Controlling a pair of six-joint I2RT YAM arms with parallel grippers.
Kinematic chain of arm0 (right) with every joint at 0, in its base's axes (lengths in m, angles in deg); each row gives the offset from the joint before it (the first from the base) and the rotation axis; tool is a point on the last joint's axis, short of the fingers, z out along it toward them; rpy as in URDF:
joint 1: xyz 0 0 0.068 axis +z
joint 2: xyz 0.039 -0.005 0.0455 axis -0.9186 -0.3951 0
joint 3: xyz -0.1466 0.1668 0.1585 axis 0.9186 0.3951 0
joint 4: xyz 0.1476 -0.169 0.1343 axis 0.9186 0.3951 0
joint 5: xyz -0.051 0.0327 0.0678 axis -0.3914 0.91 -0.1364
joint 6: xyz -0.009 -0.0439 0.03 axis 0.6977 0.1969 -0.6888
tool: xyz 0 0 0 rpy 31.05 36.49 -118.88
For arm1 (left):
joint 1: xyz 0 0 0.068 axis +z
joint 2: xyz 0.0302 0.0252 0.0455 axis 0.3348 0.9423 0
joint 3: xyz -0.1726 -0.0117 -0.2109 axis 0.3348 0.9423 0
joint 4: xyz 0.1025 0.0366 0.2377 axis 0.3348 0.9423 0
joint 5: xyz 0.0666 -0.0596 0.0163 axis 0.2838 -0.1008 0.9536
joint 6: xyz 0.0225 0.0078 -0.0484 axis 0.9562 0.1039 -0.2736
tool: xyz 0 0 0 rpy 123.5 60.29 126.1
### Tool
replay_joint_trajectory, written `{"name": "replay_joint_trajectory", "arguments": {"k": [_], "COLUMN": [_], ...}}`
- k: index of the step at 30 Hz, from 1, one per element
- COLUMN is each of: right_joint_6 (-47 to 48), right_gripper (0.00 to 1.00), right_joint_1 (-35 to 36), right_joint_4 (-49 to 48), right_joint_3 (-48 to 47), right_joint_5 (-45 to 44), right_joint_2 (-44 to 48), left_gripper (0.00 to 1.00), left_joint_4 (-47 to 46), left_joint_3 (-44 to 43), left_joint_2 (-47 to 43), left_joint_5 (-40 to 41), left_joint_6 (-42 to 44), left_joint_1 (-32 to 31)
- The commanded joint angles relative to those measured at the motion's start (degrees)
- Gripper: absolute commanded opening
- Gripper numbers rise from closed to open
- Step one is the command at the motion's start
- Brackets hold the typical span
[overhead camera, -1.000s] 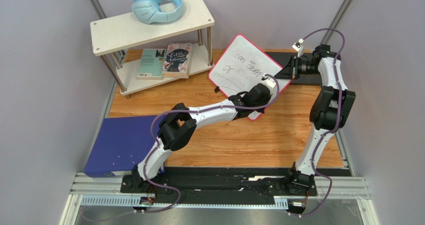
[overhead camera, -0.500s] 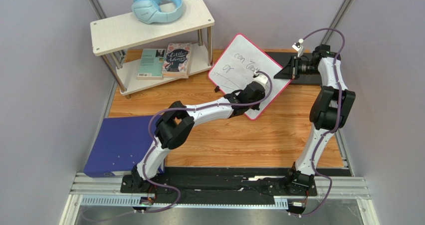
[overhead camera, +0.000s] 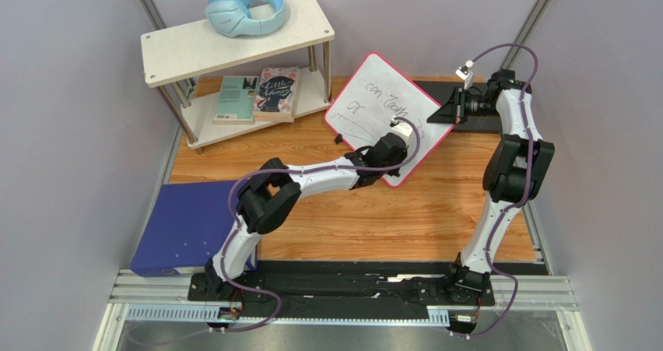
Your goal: Erase the whiteboard
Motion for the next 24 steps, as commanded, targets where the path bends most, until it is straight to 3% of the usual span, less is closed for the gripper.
{"name": "replay_joint_trajectory", "arguments": {"k": [1,6,13,24], "right_joint_6": [5.8,6.0,6.4,6.7], "right_gripper": [0.0,0.0,0.0,0.0], "right_joint_1": [3.1,3.1,3.1,3.1], "right_joint_4": [3.5,3.7,4.2,4.4], "right_joint_3": [-0.1,0.0,-0.1,-0.3], "right_joint_5": [-6.8,-6.7,-6.6,-6.7], "right_joint_2": [-1.1,-1.2,-1.4,-1.8], "left_gripper": [0.0,0.0,0.0,0.0], "left_joint_4": [7.0,5.6,5.9,3.8], "left_joint_3": [5.3,5.9,-1.5,-3.0], "left_joint_2": [1.4,0.8,2.9,2.7], "left_joint_5": [2.1,2.1,-6.2,-12.3], "left_joint_6": [-1.0,-0.6,3.9,6.8], "left_joint_1": [1.3,1.6,1.2,-3.3]}}
